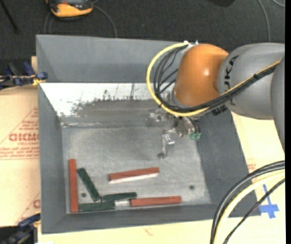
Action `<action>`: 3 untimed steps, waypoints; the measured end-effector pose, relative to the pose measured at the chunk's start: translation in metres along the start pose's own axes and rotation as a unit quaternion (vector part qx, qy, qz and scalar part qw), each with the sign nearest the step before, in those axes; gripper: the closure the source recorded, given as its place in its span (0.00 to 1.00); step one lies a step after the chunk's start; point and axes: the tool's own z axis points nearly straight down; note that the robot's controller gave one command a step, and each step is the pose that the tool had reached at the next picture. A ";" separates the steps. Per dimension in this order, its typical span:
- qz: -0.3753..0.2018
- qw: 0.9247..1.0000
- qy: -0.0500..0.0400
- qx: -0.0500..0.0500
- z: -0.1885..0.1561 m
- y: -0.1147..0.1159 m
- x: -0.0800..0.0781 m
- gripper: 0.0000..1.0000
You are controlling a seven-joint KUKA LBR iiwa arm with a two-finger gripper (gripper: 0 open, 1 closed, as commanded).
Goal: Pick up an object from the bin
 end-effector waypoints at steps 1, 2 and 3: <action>0.073 0.997 0.006 -0.001 0.033 0.010 0.015 0.00; 0.073 0.997 0.004 0.000 0.051 0.031 0.043 0.00; 0.076 0.997 0.005 0.000 0.067 0.010 0.067 1.00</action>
Offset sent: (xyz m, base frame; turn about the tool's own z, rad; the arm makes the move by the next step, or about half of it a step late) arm -0.0812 0.0412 -0.0683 0.0446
